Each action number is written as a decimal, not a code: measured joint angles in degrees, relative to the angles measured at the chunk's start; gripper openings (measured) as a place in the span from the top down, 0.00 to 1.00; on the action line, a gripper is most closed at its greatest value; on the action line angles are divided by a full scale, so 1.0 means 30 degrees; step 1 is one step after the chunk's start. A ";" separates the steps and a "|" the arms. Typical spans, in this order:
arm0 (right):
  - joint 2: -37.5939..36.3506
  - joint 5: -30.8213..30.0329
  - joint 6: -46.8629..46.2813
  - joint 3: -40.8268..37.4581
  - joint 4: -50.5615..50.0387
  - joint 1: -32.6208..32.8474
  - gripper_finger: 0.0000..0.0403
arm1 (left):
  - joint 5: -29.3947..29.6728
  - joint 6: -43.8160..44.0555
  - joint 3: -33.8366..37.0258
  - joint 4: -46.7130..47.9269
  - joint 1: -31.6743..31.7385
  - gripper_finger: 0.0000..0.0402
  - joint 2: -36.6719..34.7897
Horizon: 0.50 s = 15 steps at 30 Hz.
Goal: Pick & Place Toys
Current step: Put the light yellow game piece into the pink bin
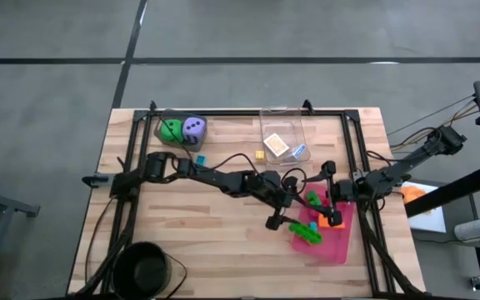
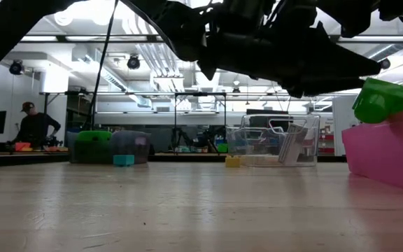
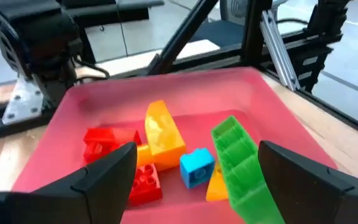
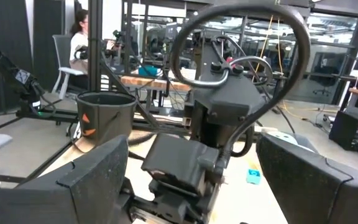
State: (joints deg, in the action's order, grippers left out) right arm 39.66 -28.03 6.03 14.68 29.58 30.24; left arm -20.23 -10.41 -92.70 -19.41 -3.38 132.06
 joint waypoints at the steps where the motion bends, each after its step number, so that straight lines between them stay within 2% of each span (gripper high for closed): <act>1: 0.0026 0.0000 -0.0009 0.0000 0.0015 0.0000 0.13 | -0.0054 -0.0007 0.0047 0.0194 0.0014 0.17 -0.0054; 6: 0.0364 0.0000 -0.0010 0.0000 0.0295 0.0002 0.13 | -0.0132 0.0401 0.0232 0.0403 0.0155 0.16 -0.0581; 8: 0.0800 0.0000 0.0016 0.0000 0.0835 0.0004 0.13 | -0.0125 0.0824 0.0670 -0.0492 0.0235 0.16 -0.0863; 15: 0.3907 0.0700 0.0589 -0.0007 0.4598 0.0007 0.13 | -0.0057 0.3332 0.5185 -0.8021 0.0391 0.16 -0.2097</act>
State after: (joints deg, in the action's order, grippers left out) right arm 51.38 -25.93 7.79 14.66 43.37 30.26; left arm -20.40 -0.42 -77.15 -43.47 -2.20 125.77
